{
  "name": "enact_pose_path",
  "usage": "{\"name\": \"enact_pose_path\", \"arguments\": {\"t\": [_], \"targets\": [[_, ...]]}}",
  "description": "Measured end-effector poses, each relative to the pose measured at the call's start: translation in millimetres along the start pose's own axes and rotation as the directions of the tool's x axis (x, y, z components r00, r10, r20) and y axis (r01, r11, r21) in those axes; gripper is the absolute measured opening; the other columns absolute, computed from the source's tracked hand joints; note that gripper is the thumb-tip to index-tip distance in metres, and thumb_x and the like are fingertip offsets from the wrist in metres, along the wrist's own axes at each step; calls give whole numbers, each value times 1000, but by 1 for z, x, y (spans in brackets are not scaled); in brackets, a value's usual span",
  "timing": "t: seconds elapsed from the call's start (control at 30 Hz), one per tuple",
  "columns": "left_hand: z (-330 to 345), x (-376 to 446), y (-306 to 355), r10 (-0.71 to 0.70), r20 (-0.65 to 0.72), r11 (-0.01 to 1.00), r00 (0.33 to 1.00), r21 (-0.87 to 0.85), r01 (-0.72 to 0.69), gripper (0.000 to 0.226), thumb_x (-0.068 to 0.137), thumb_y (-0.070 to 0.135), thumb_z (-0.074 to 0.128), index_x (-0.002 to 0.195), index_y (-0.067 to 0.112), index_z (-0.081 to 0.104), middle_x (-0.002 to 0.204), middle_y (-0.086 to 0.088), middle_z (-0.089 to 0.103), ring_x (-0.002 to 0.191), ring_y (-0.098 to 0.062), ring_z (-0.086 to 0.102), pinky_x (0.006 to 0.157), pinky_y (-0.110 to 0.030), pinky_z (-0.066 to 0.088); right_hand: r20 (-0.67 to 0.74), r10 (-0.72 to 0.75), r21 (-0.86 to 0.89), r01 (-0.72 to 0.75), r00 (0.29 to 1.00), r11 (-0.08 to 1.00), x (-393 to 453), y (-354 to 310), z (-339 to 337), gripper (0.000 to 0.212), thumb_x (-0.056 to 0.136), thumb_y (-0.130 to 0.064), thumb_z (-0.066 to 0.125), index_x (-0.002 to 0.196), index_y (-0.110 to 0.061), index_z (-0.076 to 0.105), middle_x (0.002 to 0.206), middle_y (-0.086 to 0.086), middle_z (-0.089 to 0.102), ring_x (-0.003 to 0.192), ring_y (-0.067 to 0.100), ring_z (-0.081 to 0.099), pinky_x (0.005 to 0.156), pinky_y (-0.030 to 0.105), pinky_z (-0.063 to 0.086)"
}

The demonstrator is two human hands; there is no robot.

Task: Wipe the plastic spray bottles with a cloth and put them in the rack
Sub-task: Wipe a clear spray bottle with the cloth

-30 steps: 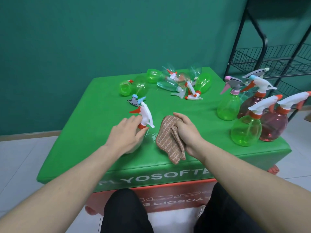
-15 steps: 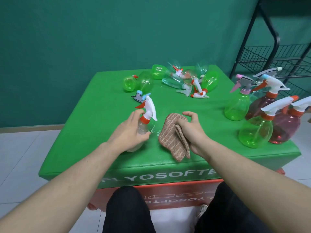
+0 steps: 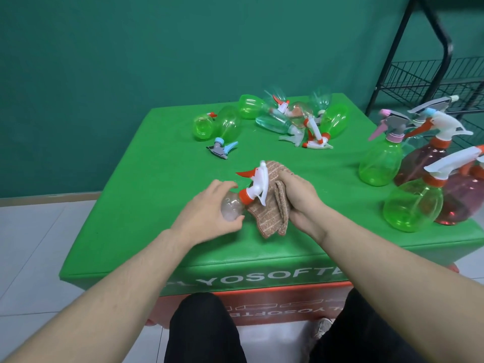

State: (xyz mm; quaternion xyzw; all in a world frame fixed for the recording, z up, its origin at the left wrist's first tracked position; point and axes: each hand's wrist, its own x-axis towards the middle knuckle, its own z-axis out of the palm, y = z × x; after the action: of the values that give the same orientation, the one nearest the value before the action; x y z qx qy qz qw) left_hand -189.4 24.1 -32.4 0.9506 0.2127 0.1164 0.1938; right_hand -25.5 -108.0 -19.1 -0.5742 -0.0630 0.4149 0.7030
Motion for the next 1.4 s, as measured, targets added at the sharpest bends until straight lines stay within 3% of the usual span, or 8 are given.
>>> {"name": "enact_pose_path", "arguments": {"t": [0.2, 0.37, 0.53, 0.67, 0.97, 1.13, 1.27, 1.4], "targets": [[3, 3, -4, 13, 12, 1000, 1000, -23, -13, 75, 78, 68, 73, 141, 34, 50, 131, 13, 47, 107, -11, 57, 94, -32, 50, 92, 76, 174, -91, 993, 981, 5, -1, 9, 40, 103, -31, 51, 123, 2, 65, 113, 21, 72, 100, 32, 70, 97, 48, 55], [10, 5, -1, 32, 23, 997, 999, 75, -34, 91, 69, 75, 74, 146, 37, 44, 134, 11, 53, 117, -11, 54, 104, -35, 46, 160, 124, 227, -159, 979, 961, 9, 3, 9, 54, 104, -40, 37, 127, 1, 64, 127, 25, 67, 113, 37, 64, 104, 50, 49], [5, 6, -2, 12, 101, 998, 995, 67, -19, 90, 71, 55, 82, 147, 34, 39, 132, 12, 49, 112, -12, 54, 100, -33, 46, 193, 151, 256, -198, 970, 946, 7, -1, 17, 54, 101, -37, 36, 125, 2, 64, 124, 25, 68, 111, 36, 66, 97, 47, 54], [5, 7, 0, -11, 91, 997, 996, 81, 3, 86, 72, 51, 81, 145, 34, 39, 124, 12, 49, 106, -13, 55, 94, -30, 47, 190, 143, 262, -191, 971, 946, 5, 0, 11, 50, 101, -32, 32, 117, 2, 65, 110, 24, 72, 91, 34, 70, 88, 46, 56], [7, 9, -2, -29, 61, 999, 998, 39, 27, 81, 72, 51, 81, 142, 36, 43, 118, 11, 51, 101, -14, 57, 89, -32, 49, 151, 52, 315, -98, 987, 944, 7, -1, -10, 45, 103, -33, 29, 123, -6, 59, 134, 26, 62, 109, 33, 62, 108, 53, 45], [10, 7, -2, -15, 61, 998, 998, 61, 12, 88, 73, 51, 80, 149, 32, 39, 126, 8, 51, 107, -16, 56, 95, -35, 49, 185, 120, 234, -163, 975, 959, 9, 1, 18, 64, 105, -52, 31, 119, 1, 65, 120, 28, 68, 102, 36, 68, 95, 47, 54], [9, 7, -4, -36, 47, 999, 998, 41, 34, 89, 75, 49, 79, 151, 29, 38, 128, 6, 51, 111, -16, 55, 98, -34, 48, 215, 146, 166, -184, 965, 969, 16, -2, 31, 76, 103, -61, 33, 129, 5, 62, 124, 29, 66, 111, 39, 66, 100, 52, 52], [8, 11, -1, -71, 52, 997, 996, 40, 69, 88, 74, 48, 79, 150, 31, 38, 124, 6, 51, 107, -17, 56, 94, -33, 49, 196, 120, 164, -154, 973, 974, 14, -3, 32, 65, 104, -54, 38, 120, 3, 64, 110, 25, 71, 94, 34, 71, 93, 46, 56]]}}
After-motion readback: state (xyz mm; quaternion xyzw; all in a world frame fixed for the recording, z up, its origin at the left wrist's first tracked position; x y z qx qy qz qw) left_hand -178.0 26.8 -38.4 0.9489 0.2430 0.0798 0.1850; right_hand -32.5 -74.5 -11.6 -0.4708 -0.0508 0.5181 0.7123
